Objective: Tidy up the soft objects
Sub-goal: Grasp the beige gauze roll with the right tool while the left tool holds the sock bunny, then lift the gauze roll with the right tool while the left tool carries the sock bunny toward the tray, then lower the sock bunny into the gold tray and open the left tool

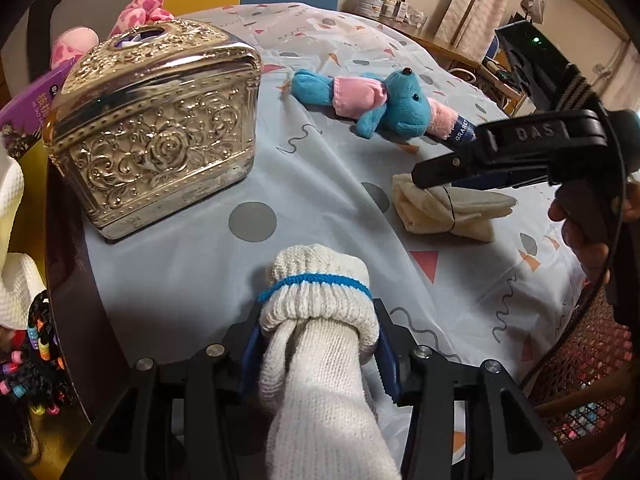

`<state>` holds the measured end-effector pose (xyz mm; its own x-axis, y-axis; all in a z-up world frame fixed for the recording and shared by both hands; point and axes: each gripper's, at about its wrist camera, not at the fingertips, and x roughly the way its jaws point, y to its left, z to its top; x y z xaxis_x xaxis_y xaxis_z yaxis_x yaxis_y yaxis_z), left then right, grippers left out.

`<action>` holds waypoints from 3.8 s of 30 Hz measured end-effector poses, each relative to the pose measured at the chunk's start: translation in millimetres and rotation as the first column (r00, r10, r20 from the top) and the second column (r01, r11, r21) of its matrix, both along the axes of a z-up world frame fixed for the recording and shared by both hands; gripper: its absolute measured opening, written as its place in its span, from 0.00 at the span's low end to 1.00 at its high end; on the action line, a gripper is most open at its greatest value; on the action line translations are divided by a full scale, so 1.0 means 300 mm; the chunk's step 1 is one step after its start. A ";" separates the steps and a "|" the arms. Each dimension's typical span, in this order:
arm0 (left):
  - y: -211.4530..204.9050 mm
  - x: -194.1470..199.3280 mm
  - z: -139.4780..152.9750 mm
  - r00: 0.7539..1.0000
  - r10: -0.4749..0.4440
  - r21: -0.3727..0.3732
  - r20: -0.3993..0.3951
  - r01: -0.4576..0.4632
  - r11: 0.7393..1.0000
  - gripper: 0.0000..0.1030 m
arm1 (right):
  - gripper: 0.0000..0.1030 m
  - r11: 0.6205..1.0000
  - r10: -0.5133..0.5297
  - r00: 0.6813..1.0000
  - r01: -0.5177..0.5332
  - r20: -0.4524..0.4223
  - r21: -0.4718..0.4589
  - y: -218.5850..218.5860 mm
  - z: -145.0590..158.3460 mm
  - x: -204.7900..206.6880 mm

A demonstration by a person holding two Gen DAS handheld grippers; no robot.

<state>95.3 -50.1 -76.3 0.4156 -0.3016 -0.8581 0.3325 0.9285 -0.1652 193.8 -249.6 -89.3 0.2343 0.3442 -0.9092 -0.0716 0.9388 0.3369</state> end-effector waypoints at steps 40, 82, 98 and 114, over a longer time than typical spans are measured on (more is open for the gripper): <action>0.105 0.685 0.489 0.932 0.270 -0.032 0.240 -0.271 0.962 0.39 | 0.51 0.904 0.342 0.939 -0.315 0.046 -0.287 0.126 -0.014 -0.111; 0.943 -0.297 0.022 0.738 0.666 0.001 0.106 -0.670 0.742 0.44 | 0.54 0.859 0.408 0.900 -0.321 0.155 -0.399 0.186 -0.038 -0.185; 0.947 -0.310 0.039 0.683 0.705 0.045 0.191 -0.723 0.689 0.70 | 0.47 0.860 0.410 0.897 -0.320 0.166 -0.398 0.202 -0.042 -0.181; 0.926 -0.377 0.249 0.642 0.690 -0.004 0.333 -0.731 0.682 0.92 | 0.43 0.904 0.266 0.953 -0.194 0.147 -0.380 0.227 -0.033 -0.161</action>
<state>-17.6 227.7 -1.7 0.6844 0.2881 -0.6697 -0.4274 0.9027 -0.0485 145.5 -181.4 -99.1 0.3694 0.0704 -0.9266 -0.3295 0.9423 -0.0597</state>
